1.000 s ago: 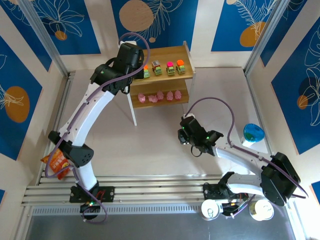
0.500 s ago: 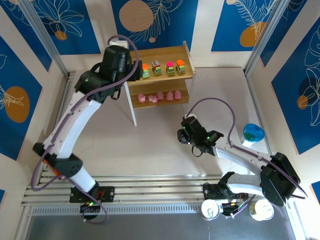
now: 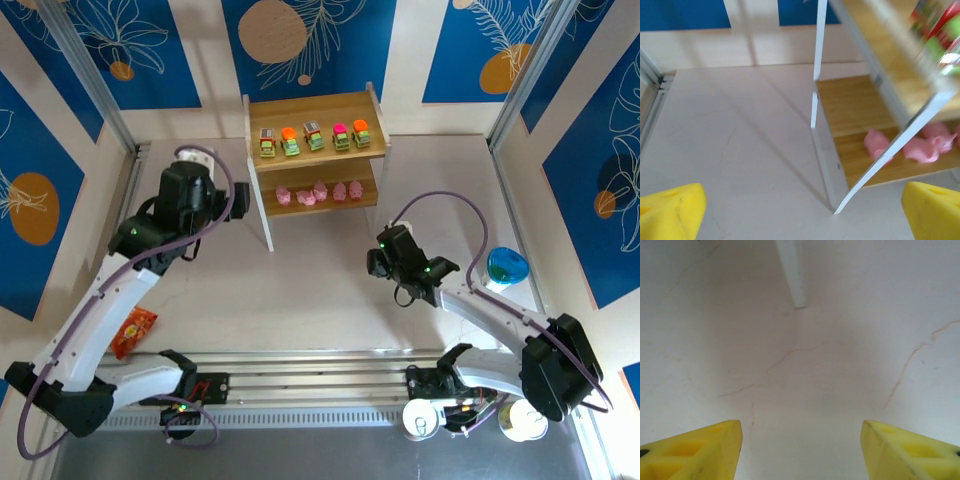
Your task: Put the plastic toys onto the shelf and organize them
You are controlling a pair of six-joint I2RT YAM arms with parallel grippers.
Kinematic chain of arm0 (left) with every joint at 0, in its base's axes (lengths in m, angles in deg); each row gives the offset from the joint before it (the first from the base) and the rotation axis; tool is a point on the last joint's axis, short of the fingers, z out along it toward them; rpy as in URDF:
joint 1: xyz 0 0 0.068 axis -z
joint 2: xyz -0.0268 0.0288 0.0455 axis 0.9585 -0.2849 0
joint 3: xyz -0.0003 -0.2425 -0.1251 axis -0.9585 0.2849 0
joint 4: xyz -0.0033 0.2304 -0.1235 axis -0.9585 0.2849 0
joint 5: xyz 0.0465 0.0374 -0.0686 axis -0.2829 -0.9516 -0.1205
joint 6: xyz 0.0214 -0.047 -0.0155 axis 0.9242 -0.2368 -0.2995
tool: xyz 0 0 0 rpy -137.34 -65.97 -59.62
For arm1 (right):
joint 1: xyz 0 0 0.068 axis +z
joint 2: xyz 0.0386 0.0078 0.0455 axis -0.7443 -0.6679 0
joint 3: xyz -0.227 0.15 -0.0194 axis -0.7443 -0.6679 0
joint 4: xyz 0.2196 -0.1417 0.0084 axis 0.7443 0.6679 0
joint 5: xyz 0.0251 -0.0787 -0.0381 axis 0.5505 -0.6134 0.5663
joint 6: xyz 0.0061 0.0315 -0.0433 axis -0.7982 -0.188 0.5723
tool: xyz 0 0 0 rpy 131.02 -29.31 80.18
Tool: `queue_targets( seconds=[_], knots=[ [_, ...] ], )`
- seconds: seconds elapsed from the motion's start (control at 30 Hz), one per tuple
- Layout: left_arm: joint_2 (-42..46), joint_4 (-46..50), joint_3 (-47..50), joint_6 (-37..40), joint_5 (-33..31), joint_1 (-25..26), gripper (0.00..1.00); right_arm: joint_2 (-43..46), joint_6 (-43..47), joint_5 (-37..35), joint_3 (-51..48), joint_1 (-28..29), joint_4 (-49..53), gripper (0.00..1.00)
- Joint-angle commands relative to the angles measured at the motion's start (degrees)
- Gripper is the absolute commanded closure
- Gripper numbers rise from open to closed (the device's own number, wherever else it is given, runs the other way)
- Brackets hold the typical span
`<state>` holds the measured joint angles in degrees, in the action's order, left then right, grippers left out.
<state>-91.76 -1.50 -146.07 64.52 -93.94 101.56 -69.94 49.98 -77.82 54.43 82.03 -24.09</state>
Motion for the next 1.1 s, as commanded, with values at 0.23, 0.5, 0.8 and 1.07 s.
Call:
queue_targets(
  seconds=[0.23,0.5,0.8,1.07],
  knots=[
    [8.3,-20.8,27.5,1.6,6.7,-6.6,0.00,0.8,1.7,-4.7,7.1,-9.3,8.5,0.27],
    [8.5,-37.1,42.8,8.4,1.5,-8.4,0.00,-1.0,5.2,2.8,7.4,-19.9,3.9,0.25],
    [5.9,-50.3,50.0,13.7,1.9,-12.8,0.00,1.9,15.3,6.7,-3.1,-20.8,-15.6,0.24],
    [-5.0,-73.8,56.1,15.9,12.2,-21.0,0.00,1.4,22.6,10.2,-10.9,-23.0,-33.5,0.23]
  ],
)
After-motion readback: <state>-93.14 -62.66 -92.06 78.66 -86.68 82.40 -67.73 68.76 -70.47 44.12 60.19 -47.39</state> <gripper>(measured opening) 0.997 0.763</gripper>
